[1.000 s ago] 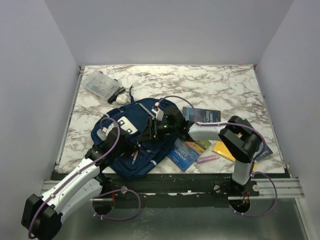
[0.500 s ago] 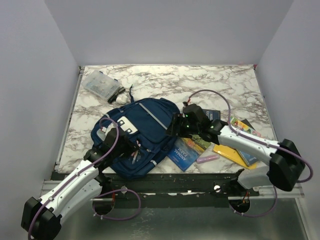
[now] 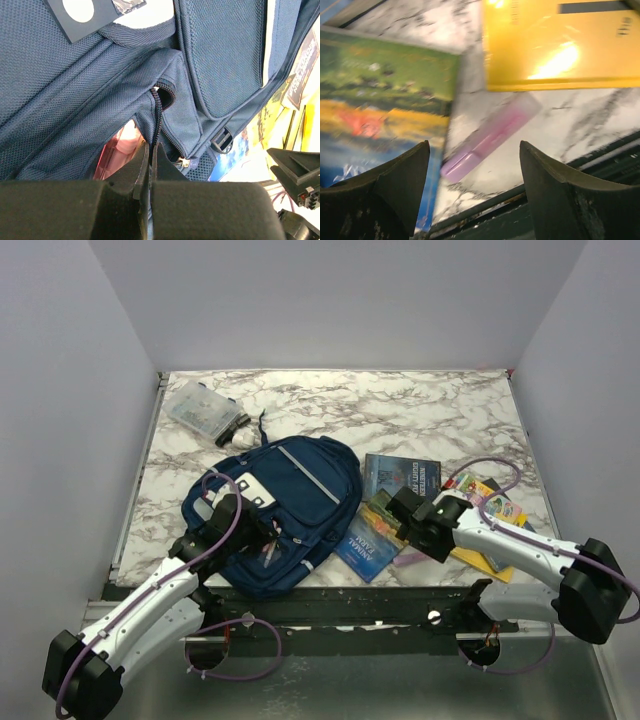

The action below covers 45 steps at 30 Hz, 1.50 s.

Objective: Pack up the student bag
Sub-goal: Pick up the stationery from the center of the board.

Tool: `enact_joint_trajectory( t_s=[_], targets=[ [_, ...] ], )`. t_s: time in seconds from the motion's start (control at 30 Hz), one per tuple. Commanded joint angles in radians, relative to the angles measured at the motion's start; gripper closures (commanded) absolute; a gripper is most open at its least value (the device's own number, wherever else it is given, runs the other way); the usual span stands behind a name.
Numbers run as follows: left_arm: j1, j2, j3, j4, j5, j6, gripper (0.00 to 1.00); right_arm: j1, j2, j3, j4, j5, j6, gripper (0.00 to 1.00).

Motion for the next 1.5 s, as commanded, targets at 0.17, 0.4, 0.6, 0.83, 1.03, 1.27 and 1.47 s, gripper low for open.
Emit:
enact_joint_trajectory(
  t_s=[0.17, 0.4, 0.6, 0.83, 1.03, 1.27, 1.47],
  targets=[
    [-0.001, -0.008, 0.045, 0.005, -0.032, 0.055, 1.00, -0.022, 0.072, -0.044, -0.119, 0.150, 0.293, 0.30],
    [-0.002, -0.018, 0.050, -0.004, -0.029, 0.045, 1.00, -0.065, 0.054, -0.117, -0.047, 0.095, 0.337, 0.39],
    [-0.001, -0.021, 0.052, -0.010, -0.033, 0.047, 1.00, -0.067, 0.045, -0.174, 0.022, 0.082, 0.373, 0.48],
    [-0.002, -0.015, 0.056, -0.013, -0.037, 0.051, 1.00, -0.067, -0.008, -0.238, 0.037, 0.064, 0.459, 0.58],
    [-0.002, -0.003, 0.054, -0.002, -0.030, 0.043, 1.00, -0.066, -0.047, -0.248, 0.013, 0.076, 0.486, 0.73],
    [-0.002, 0.003, 0.047, 0.004, -0.023, 0.039, 1.00, -0.067, -0.110, -0.221, -0.030, 0.113, 0.450, 0.99],
    [-0.001, 0.006, 0.053, 0.006, -0.017, 0.034, 1.00, -0.067, -0.227, -0.175, 0.026, 0.132, 0.229, 1.00]
  ],
)
